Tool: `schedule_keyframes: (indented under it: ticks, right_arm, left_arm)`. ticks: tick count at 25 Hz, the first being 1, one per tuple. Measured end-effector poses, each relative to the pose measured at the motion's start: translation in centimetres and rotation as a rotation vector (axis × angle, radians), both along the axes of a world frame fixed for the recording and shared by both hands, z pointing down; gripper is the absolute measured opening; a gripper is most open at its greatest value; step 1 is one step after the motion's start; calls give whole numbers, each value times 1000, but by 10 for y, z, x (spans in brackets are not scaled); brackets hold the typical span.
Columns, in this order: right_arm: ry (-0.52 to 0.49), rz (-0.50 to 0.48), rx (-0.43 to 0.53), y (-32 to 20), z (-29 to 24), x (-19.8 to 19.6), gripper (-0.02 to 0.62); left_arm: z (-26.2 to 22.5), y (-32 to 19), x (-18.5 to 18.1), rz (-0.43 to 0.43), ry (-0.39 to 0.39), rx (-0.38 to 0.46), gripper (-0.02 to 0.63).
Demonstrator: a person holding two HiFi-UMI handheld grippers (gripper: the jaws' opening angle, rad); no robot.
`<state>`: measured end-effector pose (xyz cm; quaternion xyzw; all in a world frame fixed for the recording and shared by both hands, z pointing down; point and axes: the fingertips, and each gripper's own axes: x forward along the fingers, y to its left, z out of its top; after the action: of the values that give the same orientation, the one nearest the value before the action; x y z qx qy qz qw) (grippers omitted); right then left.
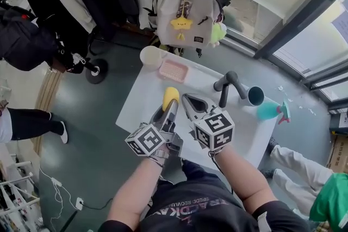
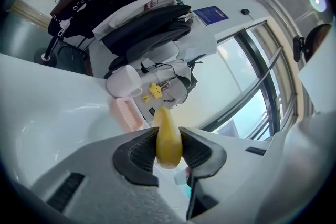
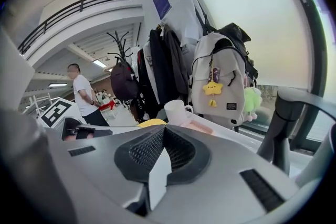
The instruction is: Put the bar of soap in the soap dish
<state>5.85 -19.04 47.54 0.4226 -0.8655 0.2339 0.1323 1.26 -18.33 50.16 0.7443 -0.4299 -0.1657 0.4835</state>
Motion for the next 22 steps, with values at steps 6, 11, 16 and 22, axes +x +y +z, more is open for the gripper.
schedule_keyframes:
  ticks: [6, 11, 16, 22]
  right_arm:
    - [25, 54, -30, -33, 20, 4, 11]
    - [37, 82, -55, -56, 38, 8, 11]
    - [43, 95, -82, -71, 53, 13, 11]
    - [44, 96, -117, -84, 71, 16, 11]
  left_arm:
    - [23, -40, 6, -49, 17, -54, 124]
    - [45, -75, 10, -69, 26, -101, 124]
    - [60, -99, 11, -86, 15, -150, 124]
    - [74, -111, 15, -88, -43, -204, 124]
